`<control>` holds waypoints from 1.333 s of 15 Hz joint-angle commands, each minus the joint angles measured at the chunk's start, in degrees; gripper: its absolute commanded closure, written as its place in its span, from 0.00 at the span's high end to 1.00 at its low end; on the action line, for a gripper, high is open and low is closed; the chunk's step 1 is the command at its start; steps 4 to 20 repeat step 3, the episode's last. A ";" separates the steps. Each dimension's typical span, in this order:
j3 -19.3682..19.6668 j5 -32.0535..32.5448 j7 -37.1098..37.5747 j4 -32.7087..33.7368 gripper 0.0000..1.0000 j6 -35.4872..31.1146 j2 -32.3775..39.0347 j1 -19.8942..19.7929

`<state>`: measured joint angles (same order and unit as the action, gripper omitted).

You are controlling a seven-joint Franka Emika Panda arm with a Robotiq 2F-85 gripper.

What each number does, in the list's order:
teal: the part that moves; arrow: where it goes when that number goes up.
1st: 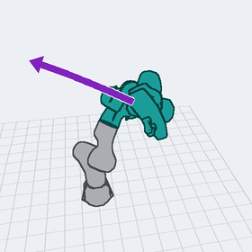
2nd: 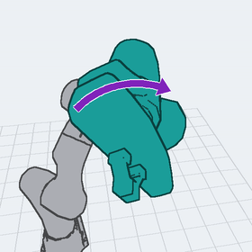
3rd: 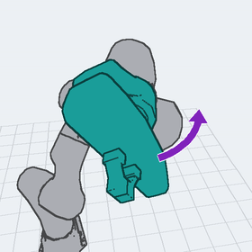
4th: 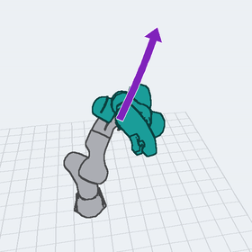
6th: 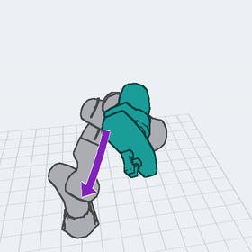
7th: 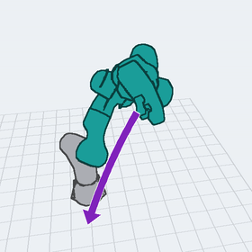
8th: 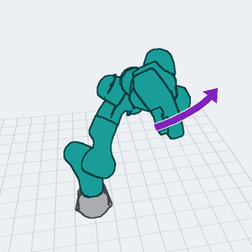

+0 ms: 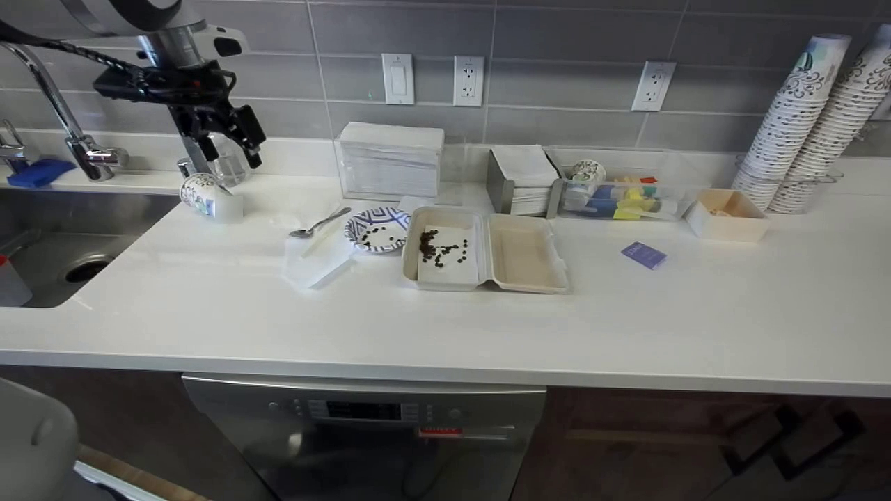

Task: Place some of the pack's contents into the paper plate using the spoon

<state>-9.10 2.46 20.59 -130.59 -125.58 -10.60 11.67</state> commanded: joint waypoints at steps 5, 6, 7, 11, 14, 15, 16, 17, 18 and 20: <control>-1.01 -0.44 -0.88 -1.02 1.00 0.12 -1.01 -1.58; -1.01 -0.44 -0.88 -1.02 1.00 0.12 -1.01 -1.58; -1.01 -0.44 -0.88 -1.02 1.00 0.12 -1.01 -1.58; -1.01 -0.44 -0.88 -1.02 1.00 0.12 -1.01 -1.58; -1.01 -0.44 -0.88 -1.02 1.00 0.12 -1.01 -1.58; -1.01 -0.44 -0.88 -1.02 1.00 0.12 -1.01 -1.58; -1.01 -0.44 -0.88 -1.02 1.00 0.12 -1.01 -1.58; -1.01 -0.44 -0.88 -1.02 1.00 0.12 -1.01 -1.58; -1.01 -0.44 -0.88 -1.02 1.00 0.12 -1.01 -1.58; -1.01 -0.44 -0.88 -1.02 1.00 0.12 -1.01 -1.58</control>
